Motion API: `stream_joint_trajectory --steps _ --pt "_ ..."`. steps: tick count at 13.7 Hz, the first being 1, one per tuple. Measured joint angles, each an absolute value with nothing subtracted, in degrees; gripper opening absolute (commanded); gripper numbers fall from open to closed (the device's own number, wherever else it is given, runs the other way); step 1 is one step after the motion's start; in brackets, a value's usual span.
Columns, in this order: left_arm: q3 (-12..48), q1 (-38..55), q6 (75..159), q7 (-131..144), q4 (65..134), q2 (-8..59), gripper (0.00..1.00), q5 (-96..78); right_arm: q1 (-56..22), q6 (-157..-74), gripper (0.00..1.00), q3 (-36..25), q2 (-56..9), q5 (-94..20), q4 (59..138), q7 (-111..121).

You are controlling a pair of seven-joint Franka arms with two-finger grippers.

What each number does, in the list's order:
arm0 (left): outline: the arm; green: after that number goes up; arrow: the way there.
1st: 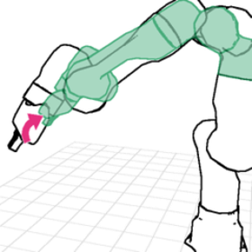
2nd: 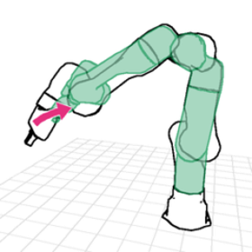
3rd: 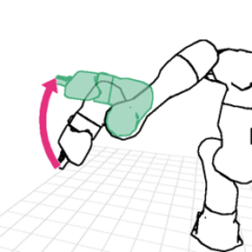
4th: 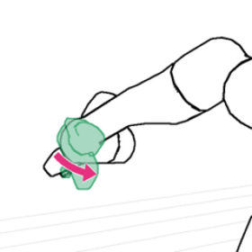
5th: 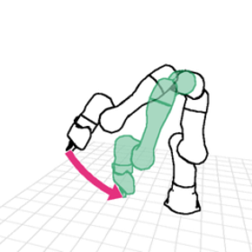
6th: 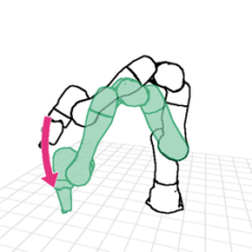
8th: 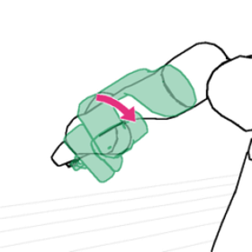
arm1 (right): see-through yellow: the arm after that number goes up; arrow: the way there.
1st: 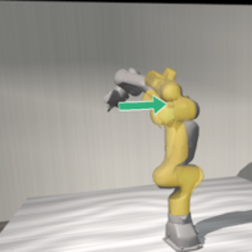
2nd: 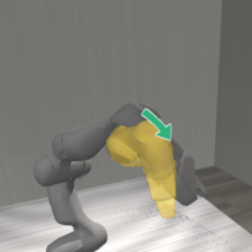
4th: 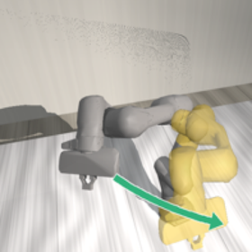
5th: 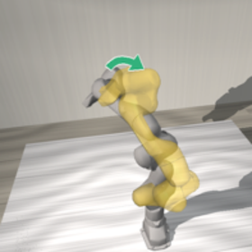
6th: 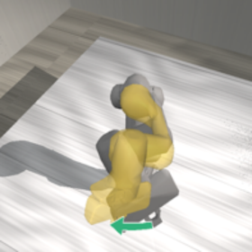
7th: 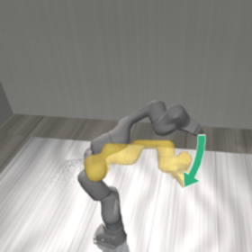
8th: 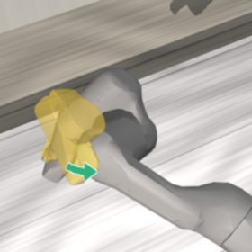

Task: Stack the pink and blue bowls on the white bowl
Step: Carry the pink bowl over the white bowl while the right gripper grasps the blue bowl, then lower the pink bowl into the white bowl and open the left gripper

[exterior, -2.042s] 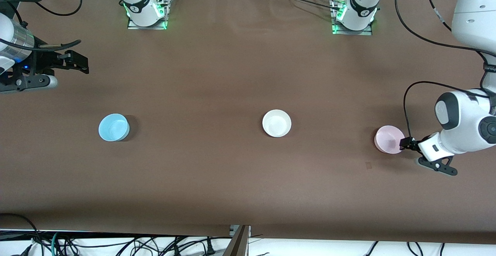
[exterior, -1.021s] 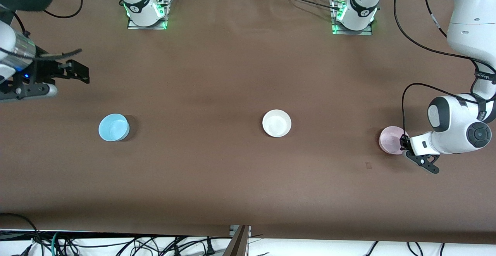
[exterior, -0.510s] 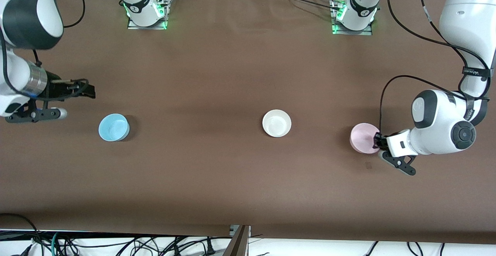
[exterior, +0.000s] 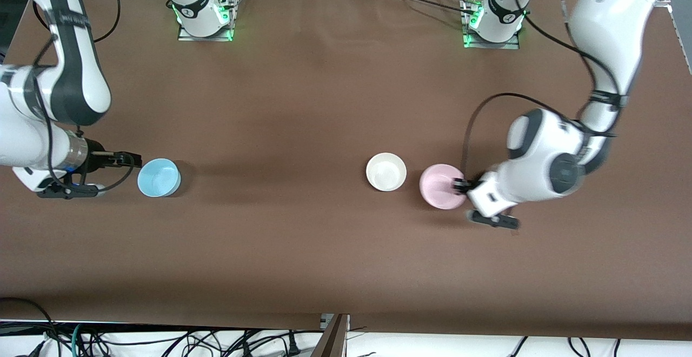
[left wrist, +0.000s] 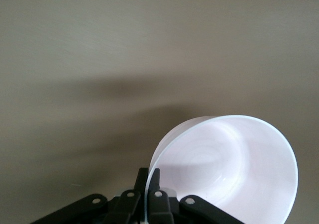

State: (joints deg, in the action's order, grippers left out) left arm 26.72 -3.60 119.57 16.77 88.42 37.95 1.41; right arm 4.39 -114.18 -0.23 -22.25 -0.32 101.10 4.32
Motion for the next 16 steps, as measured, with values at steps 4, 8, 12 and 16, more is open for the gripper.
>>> stream_joint_trajectory --steps 4,8,12,16 --pt "26.3 3.0 121.4 27.7 88.7 39.5 0.0 2.6 4.9 -122.3 1.0 -3.5 -23.5 -5.4 107.9 10.9" --pt "26.1 3.6 123.4 28.7 89.1 41.9 0.0 4.8 5.0 -127.3 1.0 -4.8 -24.9 -7.0 109.0 14.6" --pt "26.2 4.3 124.6 28.7 90.6 42.1 0.0 4.8 5.0 -132.8 1.0 -5.3 -28.6 -13.3 109.3 19.1" --pt "26.1 4.7 128.0 28.7 93.4 42.1 0.0 4.9 5.1 -135.1 0.65 -6.9 -31.4 -19.1 109.3 25.9"
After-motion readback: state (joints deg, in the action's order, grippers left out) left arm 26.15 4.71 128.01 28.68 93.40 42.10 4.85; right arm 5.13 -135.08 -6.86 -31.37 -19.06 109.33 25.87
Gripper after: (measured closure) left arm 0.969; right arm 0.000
